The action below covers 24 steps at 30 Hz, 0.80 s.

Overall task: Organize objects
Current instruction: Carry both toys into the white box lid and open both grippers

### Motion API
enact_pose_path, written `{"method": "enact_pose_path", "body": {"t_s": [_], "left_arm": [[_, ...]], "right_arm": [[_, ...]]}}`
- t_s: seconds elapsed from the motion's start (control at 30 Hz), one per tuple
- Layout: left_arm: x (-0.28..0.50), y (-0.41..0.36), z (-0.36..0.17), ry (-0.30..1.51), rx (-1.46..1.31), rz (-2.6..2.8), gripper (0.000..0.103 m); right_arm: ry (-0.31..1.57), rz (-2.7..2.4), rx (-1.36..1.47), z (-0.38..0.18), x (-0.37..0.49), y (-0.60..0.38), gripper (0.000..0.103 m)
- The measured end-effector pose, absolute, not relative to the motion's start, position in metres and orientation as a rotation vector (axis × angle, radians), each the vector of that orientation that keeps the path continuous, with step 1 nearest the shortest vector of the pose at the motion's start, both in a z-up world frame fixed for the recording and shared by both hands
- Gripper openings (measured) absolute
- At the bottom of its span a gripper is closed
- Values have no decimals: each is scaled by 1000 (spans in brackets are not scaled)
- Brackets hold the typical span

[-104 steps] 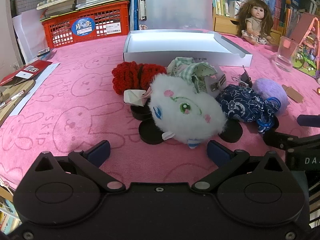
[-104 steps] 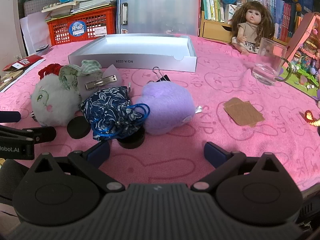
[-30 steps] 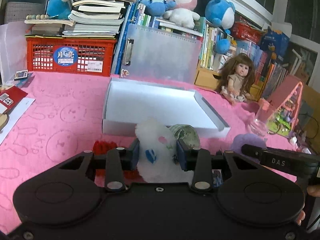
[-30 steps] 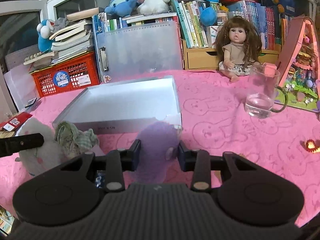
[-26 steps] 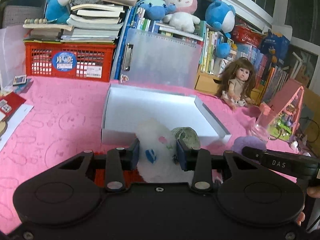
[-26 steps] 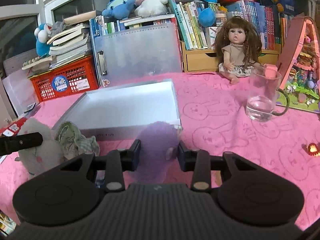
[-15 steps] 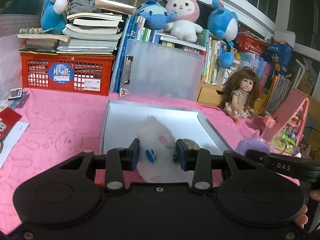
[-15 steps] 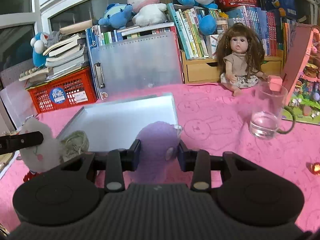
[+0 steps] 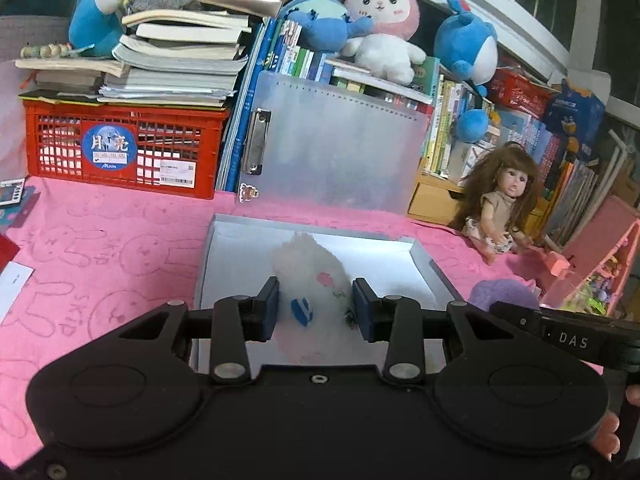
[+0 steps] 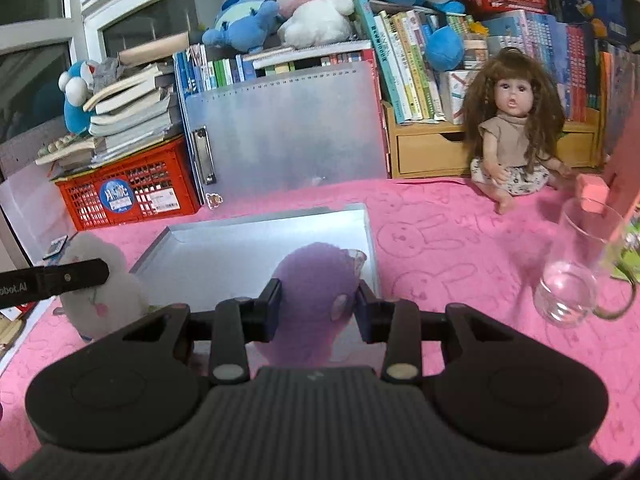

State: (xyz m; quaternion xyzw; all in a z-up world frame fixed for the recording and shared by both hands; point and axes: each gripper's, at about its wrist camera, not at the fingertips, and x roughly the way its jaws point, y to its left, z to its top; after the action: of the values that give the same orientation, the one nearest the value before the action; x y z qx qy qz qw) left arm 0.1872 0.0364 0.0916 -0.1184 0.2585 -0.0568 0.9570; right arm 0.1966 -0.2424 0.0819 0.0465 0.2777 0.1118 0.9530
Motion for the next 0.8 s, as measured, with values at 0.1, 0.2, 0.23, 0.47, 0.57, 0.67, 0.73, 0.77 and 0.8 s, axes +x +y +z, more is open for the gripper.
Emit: {"method": "enact_pose_path", "body": {"t_s": [0.1, 0.2, 0.23, 0.47, 0.57, 0.67, 0.73, 0.77, 0.8], "left_arm": [[203, 37, 88, 540, -249, -97, 36], [216, 40, 81, 558, -264, -83, 36], [219, 41, 79, 563, -269, -80, 36], [235, 55, 74, 590, -333, -60, 36], [236, 56, 77, 582, -326, -59, 36], [239, 55, 81, 574, -323, -65, 36], [241, 54, 82, 569, -322, -66, 36], [243, 53, 82, 568, -322, -68, 36], [245, 53, 81, 569, -323, -71, 36]], "right_arm": [[586, 229, 85, 79, 209, -240, 41], [605, 237, 83, 75, 217, -237, 41], [611, 239, 81, 73, 220, -237, 41], [631, 241, 89, 70, 231, -236, 41], [629, 238, 86, 71, 235, -236, 41], [630, 240, 89, 72, 238, -235, 41], [634, 244, 92, 72, 241, -235, 41], [637, 245, 93, 71, 243, -234, 41], [641, 246, 92, 71, 245, -234, 41]]}}
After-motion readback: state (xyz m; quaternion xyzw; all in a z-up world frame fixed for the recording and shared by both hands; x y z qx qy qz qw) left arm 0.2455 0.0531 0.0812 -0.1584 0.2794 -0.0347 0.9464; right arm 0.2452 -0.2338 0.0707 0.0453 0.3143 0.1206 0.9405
